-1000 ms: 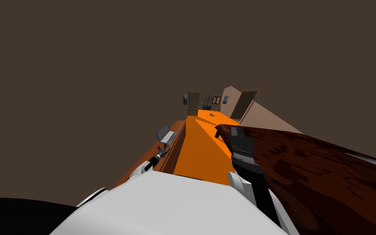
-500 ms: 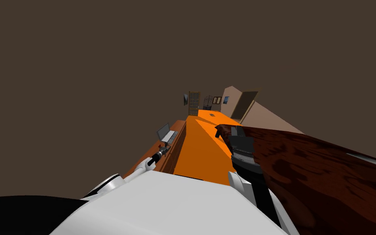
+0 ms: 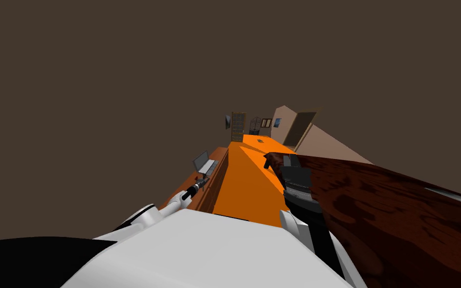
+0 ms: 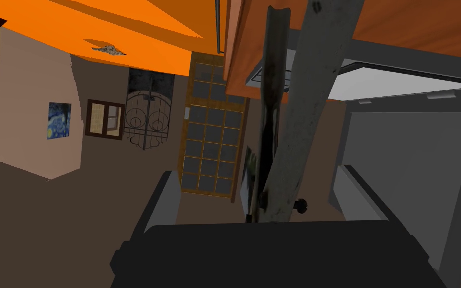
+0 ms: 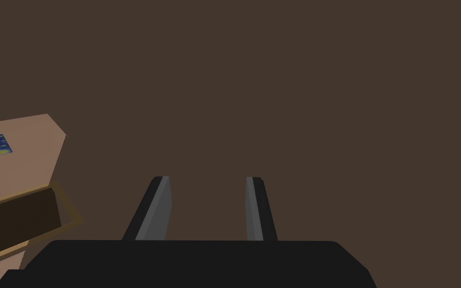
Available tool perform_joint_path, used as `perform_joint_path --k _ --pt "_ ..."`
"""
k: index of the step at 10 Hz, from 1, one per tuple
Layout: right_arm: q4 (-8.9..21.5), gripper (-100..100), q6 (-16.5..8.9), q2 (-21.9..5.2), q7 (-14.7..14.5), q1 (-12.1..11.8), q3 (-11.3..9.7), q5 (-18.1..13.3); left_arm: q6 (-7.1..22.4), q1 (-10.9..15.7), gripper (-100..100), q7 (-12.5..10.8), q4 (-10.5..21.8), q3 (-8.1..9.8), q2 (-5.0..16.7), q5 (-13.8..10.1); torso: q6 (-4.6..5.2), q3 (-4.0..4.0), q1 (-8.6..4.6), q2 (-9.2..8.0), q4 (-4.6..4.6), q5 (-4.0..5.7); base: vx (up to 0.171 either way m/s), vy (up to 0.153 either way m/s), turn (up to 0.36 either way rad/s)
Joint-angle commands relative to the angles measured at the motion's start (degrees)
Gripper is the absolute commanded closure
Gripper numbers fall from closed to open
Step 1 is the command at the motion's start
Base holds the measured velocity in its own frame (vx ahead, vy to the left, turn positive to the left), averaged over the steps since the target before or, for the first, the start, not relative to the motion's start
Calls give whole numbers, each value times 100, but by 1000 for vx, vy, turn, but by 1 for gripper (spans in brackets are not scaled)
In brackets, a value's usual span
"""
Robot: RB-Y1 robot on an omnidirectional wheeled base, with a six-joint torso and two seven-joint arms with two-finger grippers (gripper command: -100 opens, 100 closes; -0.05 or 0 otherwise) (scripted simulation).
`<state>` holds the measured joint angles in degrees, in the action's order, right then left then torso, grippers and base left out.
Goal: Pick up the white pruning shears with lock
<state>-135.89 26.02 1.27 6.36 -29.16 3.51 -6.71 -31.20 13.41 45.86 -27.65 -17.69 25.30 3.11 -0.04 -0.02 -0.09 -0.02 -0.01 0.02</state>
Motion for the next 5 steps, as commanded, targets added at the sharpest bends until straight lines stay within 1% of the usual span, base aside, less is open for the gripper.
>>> perform_joint_path --k 1,2,3,4,5 --pt "0 0 0 0 0 0 0 0 -53 273 -100 140 286 -200 40 -286 0 0 0 0 0 0 -28 0 24" --pt "0 0 0 0 0 0 0 0 -53 273 -100 140 345 -200 40 -303 0 -2 0 -3 -1 0 -29 0 8" --pt "0 0 0 0 0 0 0 0 -42 236 -100 125 289 -169 26 -258 0 -2 0 -4 -1 0 -10 0 -1" --pt "0 0 0 0 0 0 0 0 -62 248 100 136 319 -174 25 -267 0 0 0 0 0 0 0 0 0" --pt "0 0 0 0 0 0 0 0 -60 247 100 135 316 -173 25 -266 0 2 0 3 1 0 0 0 0"
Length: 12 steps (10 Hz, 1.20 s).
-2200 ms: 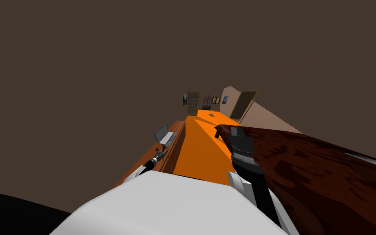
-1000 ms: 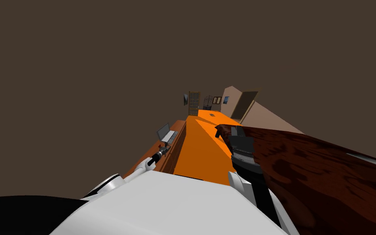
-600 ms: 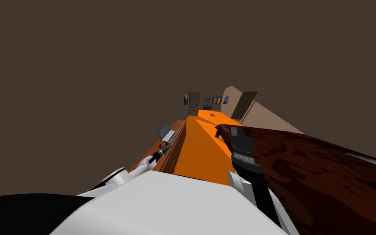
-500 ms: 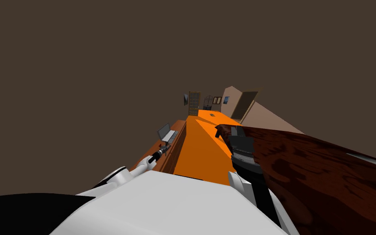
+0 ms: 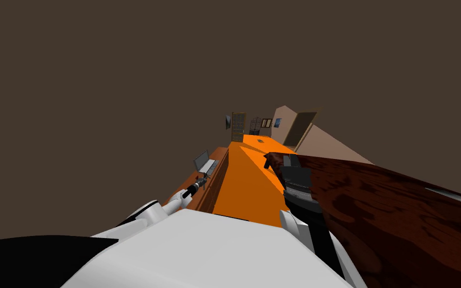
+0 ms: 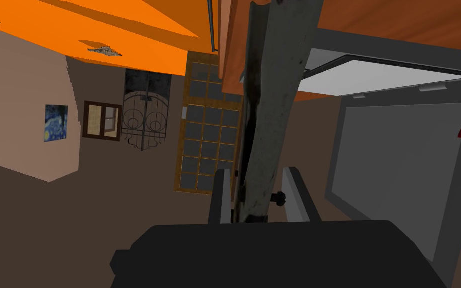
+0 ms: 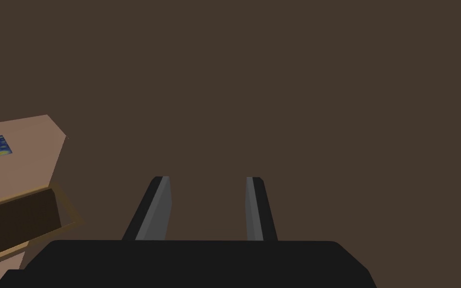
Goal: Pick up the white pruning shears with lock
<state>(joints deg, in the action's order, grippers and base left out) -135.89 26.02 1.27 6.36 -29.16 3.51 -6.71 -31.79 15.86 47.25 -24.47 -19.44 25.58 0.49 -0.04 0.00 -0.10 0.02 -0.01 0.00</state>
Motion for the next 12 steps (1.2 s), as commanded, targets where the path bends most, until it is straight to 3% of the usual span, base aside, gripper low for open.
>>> perform_joint_path --k 1,3,4,5,8,10,11,12 --pt "0 0 0 0 0 0 0 0 0 0 100 0 0 0 0 0 0 0 0 0 0 0 0 0 0" --pt "0 0 0 0 0 0 0 0 -2 2 100 4 -2 -2 0 2 -3 1 3 1 1 -1 0 0 0" --pt "0 0 0 0 0 0 0 0 -2 2 0 4 -2 -3 -1 3 -3 1 3 1 1 -1 0 0 0" --pt "0 0 0 0 0 0 0 0 85 -261 100 -147 -288 166 -11 249 -4 1 3 1 0 -1 23 0 -22" --pt "0 0 0 0 0 0 0 0 85 -261 100 -147 -337 166 -11 249 -1 10 4 10 9 -11 18 0 1" --pt "0 0 0 0 0 0 0 0 241 -792 100 -443 -959 546 -57 682 -4 11 6 6 16 -17 40 6 -28" --pt "0 0 0 0 0 -1 0 0 241 -837 100 -443 -1066 546 -57 829 -4 16 10 15 18 -20 39 4 3" --pt "0 0 0 0 0 -1 0 0 319 -1124 100 -590 -1391 737 -81 1015 1 19 8 17 22 -26 43 -6 -25"
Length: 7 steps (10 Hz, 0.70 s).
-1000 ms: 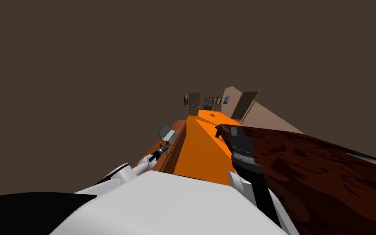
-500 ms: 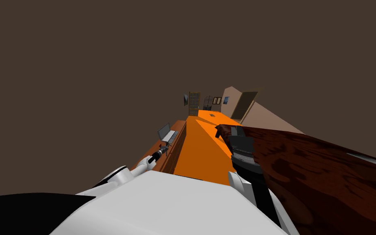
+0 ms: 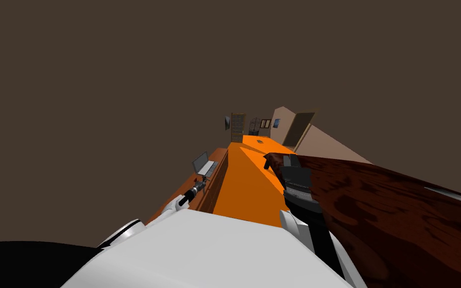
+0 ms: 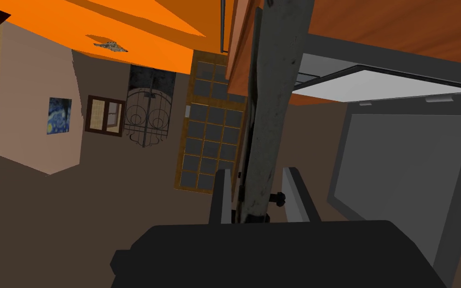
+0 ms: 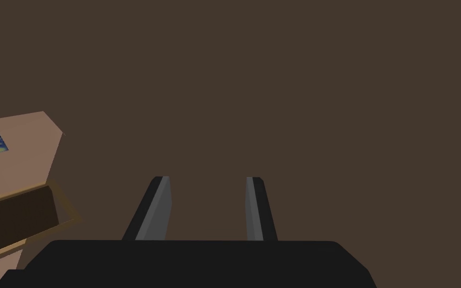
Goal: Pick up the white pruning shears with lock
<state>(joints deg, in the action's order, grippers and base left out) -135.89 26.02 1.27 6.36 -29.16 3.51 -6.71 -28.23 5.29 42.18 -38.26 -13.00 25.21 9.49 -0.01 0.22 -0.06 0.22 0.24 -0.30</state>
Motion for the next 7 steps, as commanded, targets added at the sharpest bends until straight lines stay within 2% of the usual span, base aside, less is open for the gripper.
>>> perform_joint_path --k 1,2,3,4,5,6,7 --pt "0 0 0 0 0 0 0 0 -37 -67 100 -83 -51 93 -43 218 0 0 0 0 0 0 31 -4 -2" --pt "0 0 0 0 0 0 0 0 42 -349 100 -231 -352 283 -66 423 6 3 0 2 2 -5 35 3 -29" --pt "0 0 0 0 0 0 0 0 42 -355 100 -231 -415 283 -66 508 4 5 3 4 6 -8 29 3 -8" --pt "0 0 0 0 0 0 0 0 120 -623 100 -378 -674 473 -89 721 6 6 3 5 5 -8 43 2 -26" --pt "0 0 0 0 0 0 0 0 120 -643 100 -378 -779 473 -89 798 2 9 4 7 11 -11 31 0 -5" --pt "0 0 0 0 0 0 0 0 198 -881 100 -526 -972 663 -113 1015 3 9 4 6 10 -11 36 -6 -28" --pt "0 0 0 0 0 0 0 0 198 -930 100 -526 -1144 663 -113 1088 -1 9 3 5 12 -10 29 0 3"
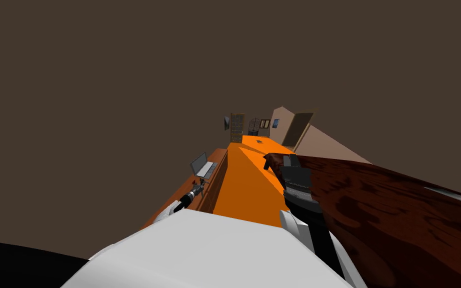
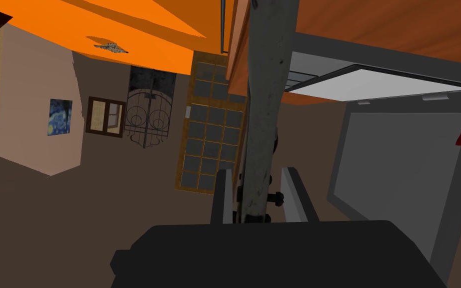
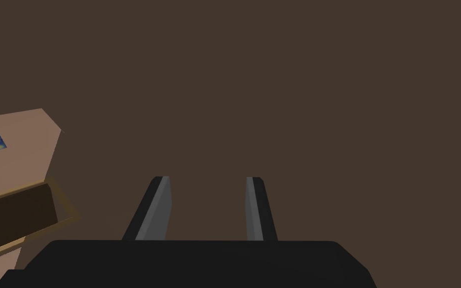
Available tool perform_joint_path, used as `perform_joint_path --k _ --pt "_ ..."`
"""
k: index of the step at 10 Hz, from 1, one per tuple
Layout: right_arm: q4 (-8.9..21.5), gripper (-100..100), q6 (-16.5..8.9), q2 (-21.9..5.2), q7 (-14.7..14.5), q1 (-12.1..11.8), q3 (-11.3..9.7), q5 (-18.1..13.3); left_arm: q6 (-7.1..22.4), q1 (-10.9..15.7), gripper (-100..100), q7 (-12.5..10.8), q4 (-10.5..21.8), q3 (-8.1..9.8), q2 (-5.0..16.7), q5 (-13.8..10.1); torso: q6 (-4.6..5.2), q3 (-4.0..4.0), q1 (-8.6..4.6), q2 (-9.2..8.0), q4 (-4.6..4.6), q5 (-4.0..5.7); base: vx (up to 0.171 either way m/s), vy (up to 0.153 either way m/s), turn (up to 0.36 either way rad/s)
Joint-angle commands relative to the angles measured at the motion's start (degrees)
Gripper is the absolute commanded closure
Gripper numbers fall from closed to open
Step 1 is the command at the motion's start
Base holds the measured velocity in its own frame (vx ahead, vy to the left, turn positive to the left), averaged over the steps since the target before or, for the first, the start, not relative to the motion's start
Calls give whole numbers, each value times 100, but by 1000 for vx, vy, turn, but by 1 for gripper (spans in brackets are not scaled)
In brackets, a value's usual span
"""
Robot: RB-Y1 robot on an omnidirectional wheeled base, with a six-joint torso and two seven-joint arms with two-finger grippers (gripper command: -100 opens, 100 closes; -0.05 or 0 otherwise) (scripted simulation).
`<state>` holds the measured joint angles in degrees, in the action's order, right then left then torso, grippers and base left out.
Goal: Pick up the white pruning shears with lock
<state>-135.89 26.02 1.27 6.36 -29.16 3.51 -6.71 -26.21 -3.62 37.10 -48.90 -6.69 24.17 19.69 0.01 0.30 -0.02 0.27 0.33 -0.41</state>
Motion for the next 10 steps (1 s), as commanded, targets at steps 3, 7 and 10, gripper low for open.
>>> perform_joint_path --k 3,7,10 --pt "0 0 0 0 0 0 0 0 75 -327 100 -165 -445 222 -32 357 -1 -1 3 -1 0 1 25 5 -7" --pt "0 0 0 0 0 0 0 0 231 -902 100 -461 -1081 603 -78 937 -2 -2 -2 -3 -1 6 31 0 -16" --pt "0 0 0 0 0 0 0 0 224 -888 0 -450 -1097 608 -86 922 6 -7 -7 -10 -5 6 4 1 3"
